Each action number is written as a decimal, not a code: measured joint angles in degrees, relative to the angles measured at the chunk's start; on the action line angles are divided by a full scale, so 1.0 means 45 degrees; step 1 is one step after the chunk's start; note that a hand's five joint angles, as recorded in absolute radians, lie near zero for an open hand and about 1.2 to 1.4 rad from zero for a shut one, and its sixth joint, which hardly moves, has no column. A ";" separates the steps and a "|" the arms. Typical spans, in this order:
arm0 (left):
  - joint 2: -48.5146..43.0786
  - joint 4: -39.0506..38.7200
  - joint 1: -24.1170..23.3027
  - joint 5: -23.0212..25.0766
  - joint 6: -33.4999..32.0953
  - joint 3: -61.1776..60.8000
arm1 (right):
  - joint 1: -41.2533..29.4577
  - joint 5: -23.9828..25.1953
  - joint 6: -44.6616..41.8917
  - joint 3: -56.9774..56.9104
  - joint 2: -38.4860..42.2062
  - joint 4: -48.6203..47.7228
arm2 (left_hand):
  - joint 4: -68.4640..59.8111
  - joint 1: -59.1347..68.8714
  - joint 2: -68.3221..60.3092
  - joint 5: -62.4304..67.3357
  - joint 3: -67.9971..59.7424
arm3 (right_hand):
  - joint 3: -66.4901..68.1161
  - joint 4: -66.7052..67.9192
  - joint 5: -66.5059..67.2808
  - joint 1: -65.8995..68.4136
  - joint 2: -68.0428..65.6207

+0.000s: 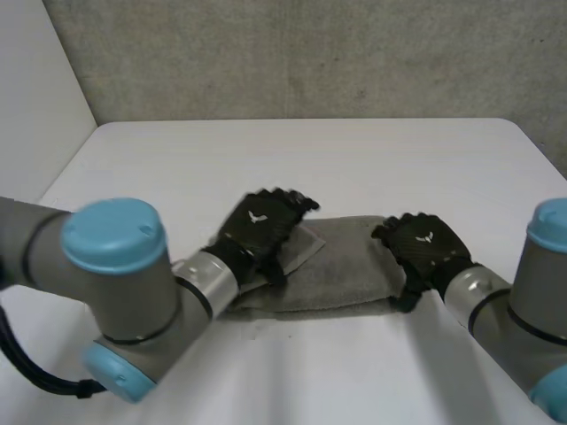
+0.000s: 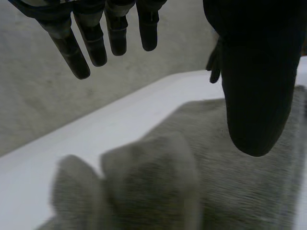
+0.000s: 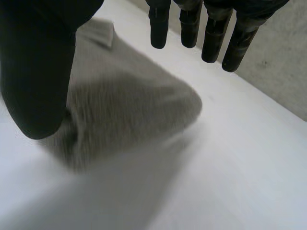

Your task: Fold the towel.

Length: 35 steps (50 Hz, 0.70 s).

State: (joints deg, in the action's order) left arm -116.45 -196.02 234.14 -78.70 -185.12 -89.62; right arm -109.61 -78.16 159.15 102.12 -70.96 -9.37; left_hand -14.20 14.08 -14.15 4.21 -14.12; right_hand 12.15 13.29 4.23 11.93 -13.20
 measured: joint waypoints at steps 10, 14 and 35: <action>-0.2144 -0.0131 -0.0531 -0.1315 -0.1020 0.1443 | 0.0310 -0.0032 -0.1723 0.1395 0.0179 -0.1606 | -0.0807 0.0828 -0.0824 0.0814 -0.0816 | 0.2762 0.2503 0.2169 0.2093 -0.2410; -0.2821 -0.0139 -0.0321 -0.1970 -0.1766 0.2006 | 0.0239 -0.0055 -0.1712 0.1404 0.0277 -0.1825 | -0.0839 0.0839 -0.0850 0.0842 -0.0852 | 0.5433 0.5188 0.4672 0.4376 -0.5231; -0.3058 -0.0783 0.0674 -0.4413 -0.2734 0.1722 | -0.0233 -0.0254 0.0027 0.1189 0.0309 -0.1860 | -0.0820 0.0828 -0.0836 0.0818 -0.0829 | 0.4017 0.3758 0.3558 0.3296 -0.3880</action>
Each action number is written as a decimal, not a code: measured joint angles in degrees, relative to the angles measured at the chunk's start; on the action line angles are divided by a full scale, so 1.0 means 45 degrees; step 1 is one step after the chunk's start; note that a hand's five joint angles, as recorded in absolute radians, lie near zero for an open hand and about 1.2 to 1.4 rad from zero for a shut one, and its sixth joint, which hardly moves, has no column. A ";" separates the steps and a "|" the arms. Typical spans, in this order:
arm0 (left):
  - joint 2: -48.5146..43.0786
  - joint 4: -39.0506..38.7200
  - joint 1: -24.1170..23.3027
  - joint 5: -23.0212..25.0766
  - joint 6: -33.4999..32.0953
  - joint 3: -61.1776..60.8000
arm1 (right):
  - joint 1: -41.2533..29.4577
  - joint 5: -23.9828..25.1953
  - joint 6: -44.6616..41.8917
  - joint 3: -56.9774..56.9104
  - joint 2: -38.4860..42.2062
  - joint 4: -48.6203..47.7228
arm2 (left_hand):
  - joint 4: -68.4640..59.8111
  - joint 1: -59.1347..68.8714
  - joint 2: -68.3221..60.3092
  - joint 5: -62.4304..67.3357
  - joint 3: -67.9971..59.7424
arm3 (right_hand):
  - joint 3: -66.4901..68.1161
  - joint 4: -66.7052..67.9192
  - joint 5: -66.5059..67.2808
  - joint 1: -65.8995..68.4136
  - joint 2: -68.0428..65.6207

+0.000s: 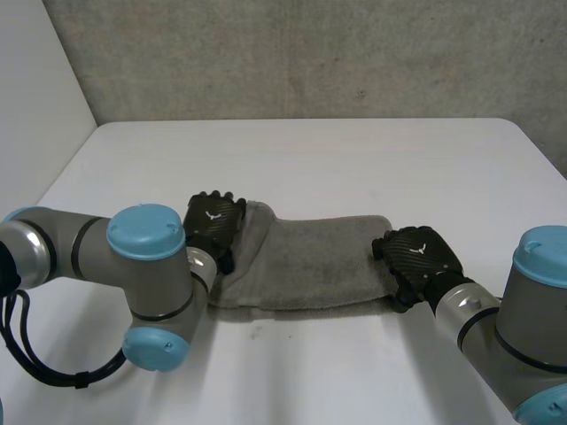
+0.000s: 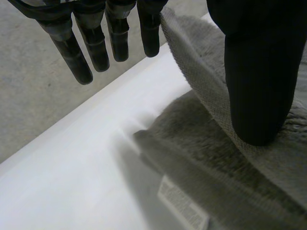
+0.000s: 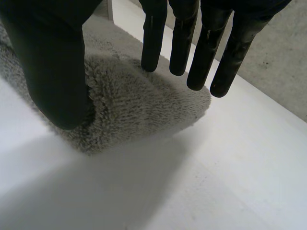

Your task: Fold the towel.

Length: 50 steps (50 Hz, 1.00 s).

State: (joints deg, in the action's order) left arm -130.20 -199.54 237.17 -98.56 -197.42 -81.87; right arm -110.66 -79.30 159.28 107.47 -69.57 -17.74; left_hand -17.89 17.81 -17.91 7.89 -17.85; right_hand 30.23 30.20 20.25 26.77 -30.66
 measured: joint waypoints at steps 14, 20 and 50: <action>0.1856 -0.0239 0.0137 -0.0221 -0.0588 -0.1211 | 0.0109 -0.0028 0.0377 -0.0064 0.0224 -0.0111 | 0.0267 -0.0190 0.0254 -0.0273 0.0246 | 0.8229 0.8311 0.7756 0.5803 -0.8115; 0.2975 -0.0176 0.0325 -0.0212 -0.0563 -0.2061 | 0.0119 -0.0276 -0.0789 -0.0639 0.0149 -0.0101 | 0.0663 -0.0596 0.0658 -0.0695 0.0647 | 0.8322 0.8440 0.7882 0.5803 -0.8119; 0.6299 -0.0092 0.1883 -0.0015 0.0384 -0.4270 | -0.6931 -0.0014 -0.4848 -0.6023 0.3418 -0.0135 | 0.1151 -0.1078 0.1160 -0.1153 0.1088 | -0.2693 -0.2732 -0.2507 -0.2567 0.2882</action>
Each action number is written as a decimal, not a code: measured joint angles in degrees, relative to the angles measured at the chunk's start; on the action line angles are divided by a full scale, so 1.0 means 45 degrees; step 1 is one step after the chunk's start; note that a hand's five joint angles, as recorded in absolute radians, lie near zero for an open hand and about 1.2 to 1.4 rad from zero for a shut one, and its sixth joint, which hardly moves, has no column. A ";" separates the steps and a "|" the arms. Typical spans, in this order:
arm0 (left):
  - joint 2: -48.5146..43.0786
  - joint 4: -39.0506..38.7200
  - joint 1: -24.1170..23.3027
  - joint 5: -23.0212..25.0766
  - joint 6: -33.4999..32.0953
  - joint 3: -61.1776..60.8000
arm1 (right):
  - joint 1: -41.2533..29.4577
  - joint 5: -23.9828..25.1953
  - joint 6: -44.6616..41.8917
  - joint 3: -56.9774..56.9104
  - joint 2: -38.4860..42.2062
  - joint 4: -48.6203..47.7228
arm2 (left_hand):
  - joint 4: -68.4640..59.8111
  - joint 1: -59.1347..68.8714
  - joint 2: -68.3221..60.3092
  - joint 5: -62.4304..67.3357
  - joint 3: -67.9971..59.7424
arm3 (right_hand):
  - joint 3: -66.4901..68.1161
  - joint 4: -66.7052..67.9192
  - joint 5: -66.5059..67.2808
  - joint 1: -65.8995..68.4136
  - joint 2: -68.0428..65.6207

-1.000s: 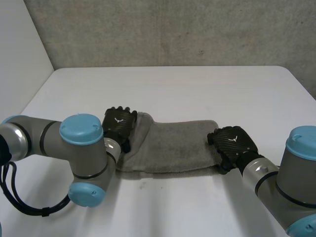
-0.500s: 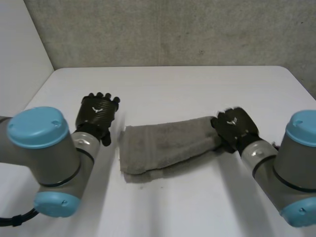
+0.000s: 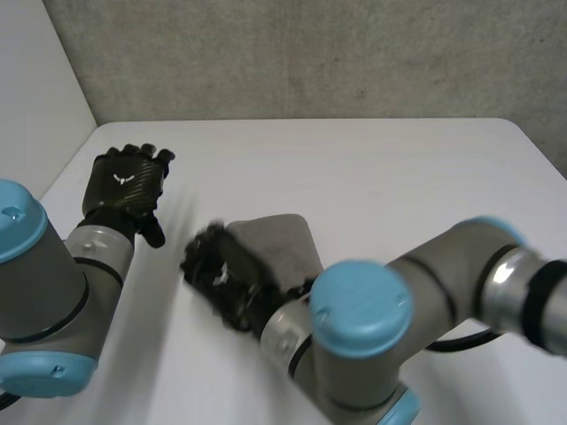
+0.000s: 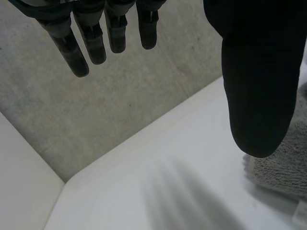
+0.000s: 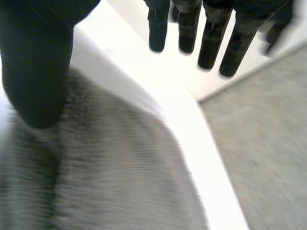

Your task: Fold the towel.

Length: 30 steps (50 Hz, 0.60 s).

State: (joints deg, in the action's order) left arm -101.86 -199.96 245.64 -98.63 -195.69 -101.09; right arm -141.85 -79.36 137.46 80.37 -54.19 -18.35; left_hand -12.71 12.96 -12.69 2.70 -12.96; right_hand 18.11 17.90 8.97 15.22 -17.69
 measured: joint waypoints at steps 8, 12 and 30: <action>-0.0204 0.0025 -0.0291 0.0533 0.1198 0.0924 | 0.2249 -0.1333 0.4778 0.0411 -0.2574 0.0750 | -0.0001 0.0000 0.0000 0.0001 0.0000 | -0.1326 -0.1027 -0.1049 -0.0742 0.0993; -0.0592 0.0195 -0.0737 0.1009 0.2405 0.1602 | 0.3536 -0.1390 0.6972 0.0597 -0.3308 0.2109 | -0.0030 0.0038 -0.0028 0.0043 -0.0028 | -0.1326 -0.1027 -0.1050 -0.0742 0.0993; -0.3933 0.3332 -0.2024 0.0663 0.4654 0.3061 | 0.4500 0.1659 0.8092 -0.1374 -0.0188 0.4505 | -0.0258 0.0214 -0.0277 0.0291 -0.0211 | -0.1326 -0.1027 -0.1052 -0.0742 0.0993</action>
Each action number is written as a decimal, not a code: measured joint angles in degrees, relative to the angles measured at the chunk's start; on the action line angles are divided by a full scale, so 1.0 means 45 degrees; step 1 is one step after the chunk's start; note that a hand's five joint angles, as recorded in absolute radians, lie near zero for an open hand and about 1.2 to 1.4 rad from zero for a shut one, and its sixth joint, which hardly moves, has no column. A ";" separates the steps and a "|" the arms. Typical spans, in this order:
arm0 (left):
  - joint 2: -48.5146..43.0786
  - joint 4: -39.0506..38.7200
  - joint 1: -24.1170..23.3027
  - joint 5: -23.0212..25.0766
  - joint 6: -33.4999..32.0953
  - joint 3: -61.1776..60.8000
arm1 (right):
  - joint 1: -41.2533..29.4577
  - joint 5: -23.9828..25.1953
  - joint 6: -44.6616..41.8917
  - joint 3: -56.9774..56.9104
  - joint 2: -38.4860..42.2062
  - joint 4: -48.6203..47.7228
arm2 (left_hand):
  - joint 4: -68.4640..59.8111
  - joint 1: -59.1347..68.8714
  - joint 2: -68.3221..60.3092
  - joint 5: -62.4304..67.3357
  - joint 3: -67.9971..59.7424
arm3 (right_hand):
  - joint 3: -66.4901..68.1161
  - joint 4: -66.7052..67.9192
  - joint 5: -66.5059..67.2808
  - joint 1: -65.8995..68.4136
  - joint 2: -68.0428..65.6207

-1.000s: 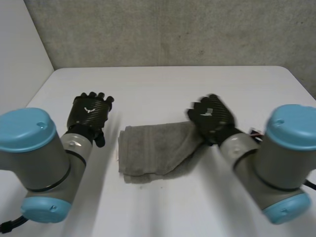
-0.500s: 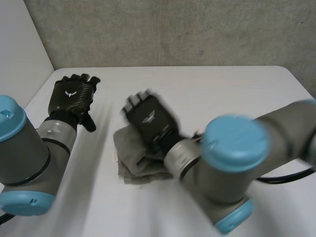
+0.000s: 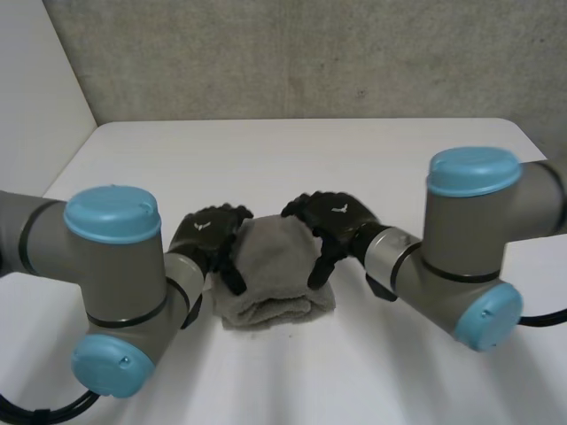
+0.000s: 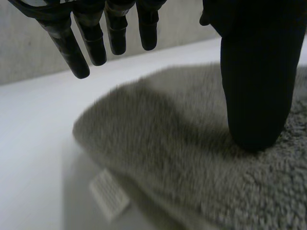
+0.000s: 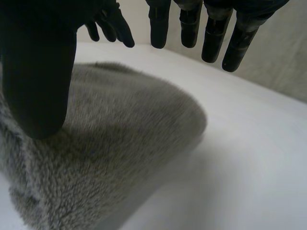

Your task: Fold the towel.

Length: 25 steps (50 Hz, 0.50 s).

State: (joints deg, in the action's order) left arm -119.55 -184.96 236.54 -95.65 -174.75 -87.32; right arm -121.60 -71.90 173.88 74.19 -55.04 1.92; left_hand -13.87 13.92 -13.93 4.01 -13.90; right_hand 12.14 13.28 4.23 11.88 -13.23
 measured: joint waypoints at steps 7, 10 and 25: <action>-0.0688 -0.0107 0.0031 -0.0297 -0.0354 -0.0314 | -0.0234 0.0052 -0.0743 -0.1155 0.1838 0.0365 | 0.0167 -0.0158 0.0183 -0.0208 0.0160 | 0.0000 0.0000 0.0000 0.0000 0.0000; -0.0751 -0.0127 0.0031 -0.0309 -0.0450 -0.0340 | -0.0250 0.0015 -0.0844 -0.1250 0.1951 0.0412 | 0.0218 -0.0200 0.0222 -0.0246 0.0192 | 0.0000 0.0000 0.0000 0.0000 0.0000; 0.3279 0.0428 0.0392 -0.0282 -0.1419 0.1263 | -0.0022 -0.3775 -0.1286 -0.2148 -0.2456 0.0523 | 0.0627 -0.0548 0.0653 -0.0487 0.0619 | 0.0000 0.0000 -0.0007 -0.0002 0.0000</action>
State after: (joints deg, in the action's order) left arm -104.80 -183.03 238.30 -96.92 -181.13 -81.63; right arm -121.70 -88.89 168.09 64.52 -66.09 4.27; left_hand -11.05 11.45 -11.00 1.82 -11.12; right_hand 12.14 13.28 4.20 11.87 -13.23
